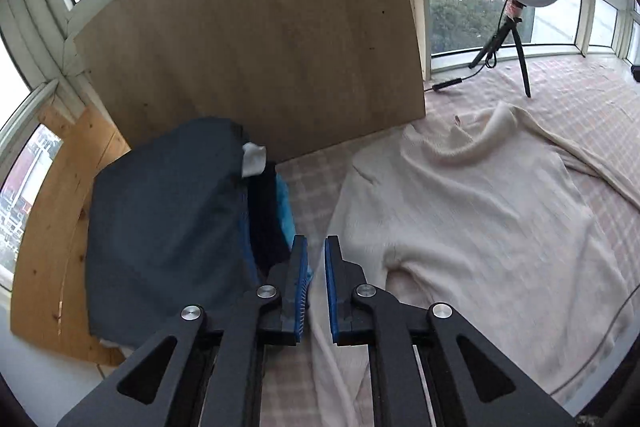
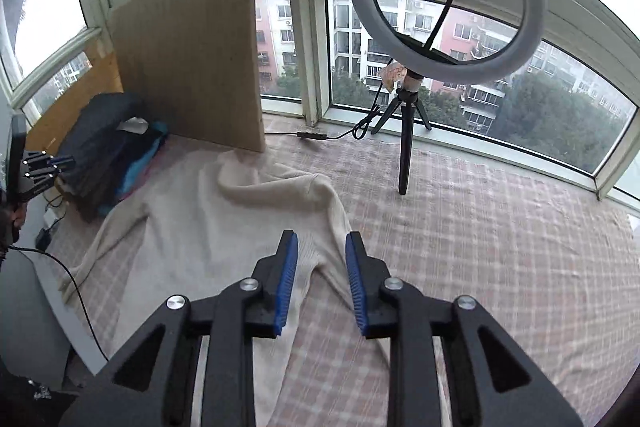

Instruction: Fold clothes

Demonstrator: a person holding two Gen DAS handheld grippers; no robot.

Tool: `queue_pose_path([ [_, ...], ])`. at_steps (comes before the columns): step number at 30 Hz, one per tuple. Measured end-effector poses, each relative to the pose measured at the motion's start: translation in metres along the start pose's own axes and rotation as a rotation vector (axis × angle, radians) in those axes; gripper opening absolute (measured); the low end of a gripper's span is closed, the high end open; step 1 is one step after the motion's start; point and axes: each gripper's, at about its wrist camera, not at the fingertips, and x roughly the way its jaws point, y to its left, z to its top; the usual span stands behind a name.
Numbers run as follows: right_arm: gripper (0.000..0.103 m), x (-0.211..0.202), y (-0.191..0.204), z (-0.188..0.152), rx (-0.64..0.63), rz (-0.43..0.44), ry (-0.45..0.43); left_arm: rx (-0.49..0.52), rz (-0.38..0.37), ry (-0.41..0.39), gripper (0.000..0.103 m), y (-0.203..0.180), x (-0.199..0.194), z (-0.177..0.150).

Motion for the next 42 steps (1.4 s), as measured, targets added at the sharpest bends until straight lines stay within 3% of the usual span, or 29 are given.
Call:
queue_pose_path([
  [4, 0.025, 0.096, 0.013, 0.020, -0.020, -0.012, 0.084, 0.001, -0.072, 0.016, 0.012, -0.020, 0.058, 0.029],
  [6, 0.027, 0.138, 0.016, 0.027, -0.038, -0.003, 0.117, 0.018, -0.102, 0.032, 0.018, -0.030, 0.088, 0.042],
  [9, 0.037, 0.182, 0.016, 0.037, -0.048, 0.022, 0.141, 0.051, -0.131, 0.054, 0.020, -0.041, 0.131, 0.060],
  [10, 0.038, 0.196, 0.016, 0.041, -0.052, 0.031, 0.149, 0.063, -0.139, 0.060, 0.021, -0.043, 0.145, 0.065],
  [12, 0.038, 0.225, 0.016, 0.048, -0.058, 0.048, 0.164, 0.095, -0.154, 0.085, 0.033, -0.047, 0.173, 0.074],
  [16, 0.041, 0.259, 0.007, 0.056, -0.062, 0.077, 0.190, 0.156, -0.121, 0.159, 0.035, -0.050, 0.228, 0.083],
  [20, 0.042, 0.277, -0.003, 0.054, -0.060, 0.162, 0.236, 0.156, -0.169, 0.187, 0.034, -0.048, 0.250, 0.083],
  [23, 0.042, 0.284, -0.004, 0.049, -0.082, 0.171, 0.256, 0.163, -0.191, 0.182, 0.032, -0.049, 0.254, 0.081],
  [25, 0.042, 0.288, -0.004, 0.045, -0.096, 0.186, 0.274, 0.169, -0.189, 0.168, 0.025, -0.050, 0.253, 0.080],
  [27, 0.041, 0.290, -0.003, 0.043, -0.110, 0.185, 0.286, 0.171, -0.188, 0.160, 0.008, -0.052, 0.251, 0.078],
  [28, 0.040, 0.292, -0.003, 0.041, -0.115, 0.181, 0.290, 0.170, -0.187, 0.157, 0.006, -0.052, 0.251, 0.077],
  [31, 0.011, 0.292, -0.001, 0.038, -0.128, 0.174, 0.298, 0.164, -0.187, 0.128, 0.005, -0.053, 0.240, 0.072],
  [34, 0.008, 0.278, 0.003, 0.039, -0.166, 0.154, 0.256, 0.162, -0.191, 0.097, 0.005, -0.054, 0.225, 0.066],
  [38, 0.006, 0.251, -0.007, 0.052, -0.154, 0.084, 0.147, 0.105, -0.127, 0.073, 0.005, -0.041, 0.214, 0.064],
  [42, 0.010, 0.246, -0.004, 0.069, -0.159, 0.046, 0.146, 0.099, -0.107, 0.091, 0.007, -0.039, 0.211, 0.064],
])
